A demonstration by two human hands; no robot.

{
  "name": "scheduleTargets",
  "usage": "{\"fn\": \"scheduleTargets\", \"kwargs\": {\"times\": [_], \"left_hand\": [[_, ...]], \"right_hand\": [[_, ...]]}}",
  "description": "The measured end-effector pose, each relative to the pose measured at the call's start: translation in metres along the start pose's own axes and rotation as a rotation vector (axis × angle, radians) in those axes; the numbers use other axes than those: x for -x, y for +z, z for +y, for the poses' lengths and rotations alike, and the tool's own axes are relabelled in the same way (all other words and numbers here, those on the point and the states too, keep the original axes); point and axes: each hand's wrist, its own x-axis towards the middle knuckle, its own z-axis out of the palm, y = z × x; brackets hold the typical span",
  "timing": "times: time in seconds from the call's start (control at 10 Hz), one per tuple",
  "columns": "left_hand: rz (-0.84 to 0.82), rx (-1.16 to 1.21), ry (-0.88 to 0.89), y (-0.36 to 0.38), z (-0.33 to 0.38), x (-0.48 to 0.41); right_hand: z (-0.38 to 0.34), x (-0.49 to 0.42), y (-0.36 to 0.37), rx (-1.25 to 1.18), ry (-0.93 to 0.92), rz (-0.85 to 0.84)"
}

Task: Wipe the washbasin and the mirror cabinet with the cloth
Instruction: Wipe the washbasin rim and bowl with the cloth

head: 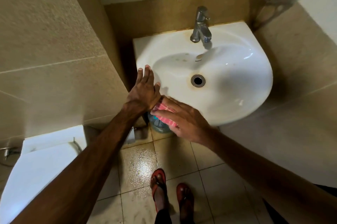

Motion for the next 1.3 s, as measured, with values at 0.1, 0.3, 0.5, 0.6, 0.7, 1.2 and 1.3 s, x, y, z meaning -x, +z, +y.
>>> {"fn": "scheduleTargets", "kwargs": {"times": [0.1,0.3,0.5,0.6,0.7,1.2,1.3], "left_hand": [[0.0,0.032,0.042,0.003,-0.003,0.005],[0.012,0.197,0.029,0.002,-0.007,0.008],[0.048,0.233,0.009,-0.005,-0.002,0.009],[0.07,0.197,-0.018,-0.007,0.0,0.005],[0.1,0.162,-0.002,-0.002,-0.001,0.003],[0.108,-0.089,0.024,0.009,-0.003,0.007],[0.114,-0.043,0.015,0.006,-0.004,0.012]], "right_hand": [[0.01,0.016,-0.006,0.017,-0.038,-0.059],[0.0,-0.002,0.007,0.16,0.11,-0.051],[-0.007,-0.079,0.007,-0.195,0.463,-0.278],[0.002,-0.078,0.007,-0.346,0.572,-0.371],[0.005,-0.048,-0.011,-0.387,0.574,-0.474],[0.106,-0.043,0.009,-0.077,0.847,-0.639],[0.077,-0.033,-0.002,-0.179,0.699,-0.716]]}}
